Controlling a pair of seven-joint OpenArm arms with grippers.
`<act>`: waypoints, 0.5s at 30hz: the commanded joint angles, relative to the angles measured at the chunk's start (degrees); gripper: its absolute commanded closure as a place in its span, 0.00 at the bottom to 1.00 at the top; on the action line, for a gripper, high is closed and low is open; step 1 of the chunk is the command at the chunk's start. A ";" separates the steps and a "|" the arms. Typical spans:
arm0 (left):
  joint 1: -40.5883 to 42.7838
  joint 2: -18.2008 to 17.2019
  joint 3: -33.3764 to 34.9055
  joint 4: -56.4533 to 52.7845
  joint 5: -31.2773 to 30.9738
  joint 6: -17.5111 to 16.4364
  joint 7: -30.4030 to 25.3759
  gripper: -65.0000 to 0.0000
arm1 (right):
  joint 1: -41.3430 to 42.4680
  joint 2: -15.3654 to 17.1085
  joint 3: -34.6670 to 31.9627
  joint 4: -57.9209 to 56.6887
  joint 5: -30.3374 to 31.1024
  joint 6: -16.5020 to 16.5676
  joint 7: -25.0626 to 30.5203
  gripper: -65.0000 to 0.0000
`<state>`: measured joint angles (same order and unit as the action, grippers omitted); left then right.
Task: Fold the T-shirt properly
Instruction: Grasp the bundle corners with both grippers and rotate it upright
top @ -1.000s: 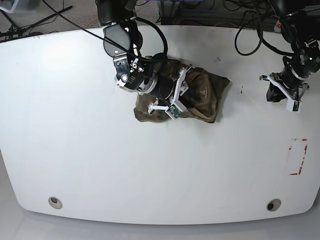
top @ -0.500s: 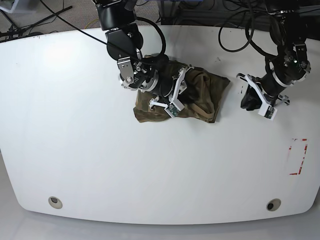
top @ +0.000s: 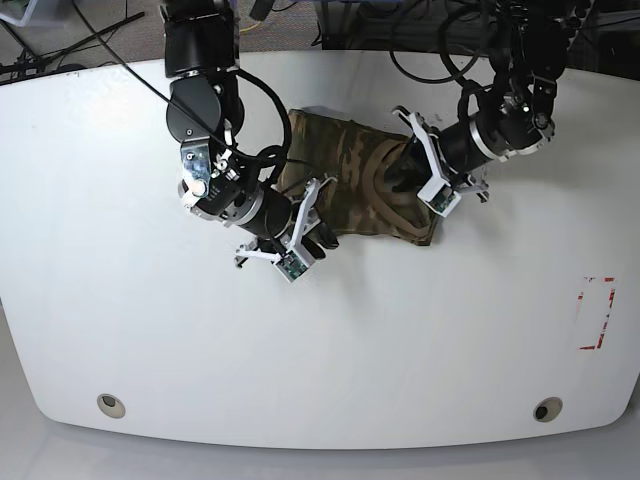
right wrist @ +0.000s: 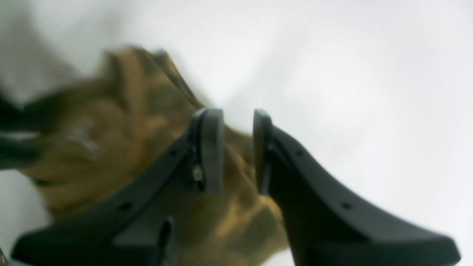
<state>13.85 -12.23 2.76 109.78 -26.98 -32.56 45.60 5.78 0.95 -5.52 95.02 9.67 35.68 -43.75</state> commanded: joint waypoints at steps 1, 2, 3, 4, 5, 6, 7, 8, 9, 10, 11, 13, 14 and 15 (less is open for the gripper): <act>1.85 -0.83 0.71 1.21 -0.49 -0.10 -0.64 0.86 | 2.17 1.38 0.02 -3.20 0.75 0.41 1.24 0.81; 3.08 -0.91 0.88 1.30 -0.49 -0.10 -0.55 0.86 | 2.88 2.61 0.02 -5.48 1.01 0.41 1.24 0.81; 3.96 -0.91 0.88 1.39 -0.49 -0.10 -0.29 0.86 | 3.23 3.23 0.02 -6.80 1.19 0.41 1.42 0.81; 4.83 -0.91 0.53 1.48 -0.49 -0.10 0.42 0.86 | 3.41 3.84 0.02 -7.51 1.27 0.41 2.03 0.82; 5.80 -1.09 0.44 1.48 -0.49 -0.10 1.56 0.86 | 3.49 4.63 0.02 -8.47 0.92 0.41 3.26 0.81; 6.33 -1.71 0.36 1.48 -0.49 -0.19 2.35 0.86 | 3.49 5.25 -0.06 -9.26 0.83 0.49 4.67 0.81; 6.59 -2.50 0.36 1.39 -0.49 -0.46 2.88 0.86 | 3.41 5.86 -0.15 -10.06 0.92 0.49 5.64 0.81; 6.68 -3.38 0.27 1.12 -0.49 -0.81 2.97 0.86 | 3.41 6.65 -0.15 -11.02 0.92 0.49 6.60 0.81; 7.03 -3.64 0.27 0.86 -0.49 -0.98 2.79 0.86 | 3.58 7.18 -0.15 -11.64 1.10 0.49 6.87 0.81; 7.47 -3.90 0.18 0.42 -0.49 -0.98 2.70 0.86 | 3.58 7.53 -0.15 -12.17 1.27 0.49 6.96 0.81; 7.65 -3.90 -0.08 -0.19 -0.49 -0.98 2.62 0.86 | 3.58 7.88 -0.15 -12.34 1.36 0.49 6.96 0.81; 7.30 -3.73 -1.84 -1.95 -0.49 -0.98 2.18 0.86 | 3.41 8.59 -0.06 -11.99 1.36 0.49 6.87 0.81; 6.77 -3.64 -2.28 -2.74 -0.49 -0.98 2.00 0.86 | 3.32 8.94 -0.06 -11.20 1.36 0.58 6.87 0.81; 5.71 -3.64 -2.55 -3.80 -0.49 -0.98 1.82 0.86 | 3.14 9.55 -0.06 -10.14 1.36 0.58 6.78 0.81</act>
<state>20.88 -15.57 0.67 106.50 -26.63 -33.06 49.04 7.51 9.41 -5.74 82.13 9.89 36.03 -38.17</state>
